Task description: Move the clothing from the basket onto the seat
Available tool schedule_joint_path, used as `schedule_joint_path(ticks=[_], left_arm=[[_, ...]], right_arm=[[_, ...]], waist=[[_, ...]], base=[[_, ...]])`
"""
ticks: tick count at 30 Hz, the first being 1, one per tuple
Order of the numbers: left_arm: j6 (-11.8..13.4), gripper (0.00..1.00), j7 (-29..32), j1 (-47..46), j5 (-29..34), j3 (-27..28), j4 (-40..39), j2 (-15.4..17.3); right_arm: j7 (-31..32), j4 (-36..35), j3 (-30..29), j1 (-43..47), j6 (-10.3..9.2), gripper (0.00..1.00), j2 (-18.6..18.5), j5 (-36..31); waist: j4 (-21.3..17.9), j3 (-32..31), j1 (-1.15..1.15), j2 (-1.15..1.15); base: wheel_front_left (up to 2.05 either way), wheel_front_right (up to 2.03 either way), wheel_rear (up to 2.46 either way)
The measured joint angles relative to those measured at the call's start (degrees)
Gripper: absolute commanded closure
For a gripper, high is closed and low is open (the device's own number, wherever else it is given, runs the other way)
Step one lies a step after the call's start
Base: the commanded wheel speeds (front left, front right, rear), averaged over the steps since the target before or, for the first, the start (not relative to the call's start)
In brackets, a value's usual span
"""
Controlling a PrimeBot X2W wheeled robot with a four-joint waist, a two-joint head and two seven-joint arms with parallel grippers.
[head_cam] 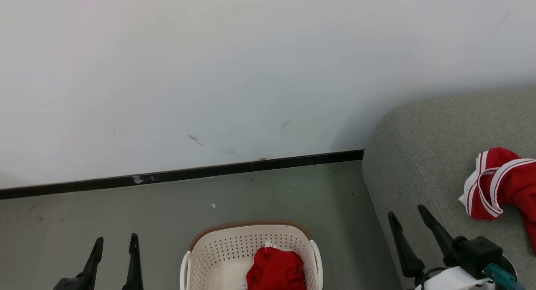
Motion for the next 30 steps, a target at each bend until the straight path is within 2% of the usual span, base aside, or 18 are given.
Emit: schedule_joint_path(ticks=[13,30], left_arm=[[0.19,0.00,0.03,0.00,0.01,-0.11,-0.98,0.03],[-0.42,0.00,3.14,-0.04,0.34,-1.40,-2.23,1.94]], right_arm=[[0.00,-1.75,0.07,1.25,0.00,0.00,0.02,1.30],[0.00,-3.18,-1.70,1.26,0.00,0.00,0.05,2.46]], waist=[[0.26,0.67,0.00,0.00],[0.43,3.10,0.00,0.00]], base=[[0.00,0.00,0.00],[0.00,0.00,0.00]])
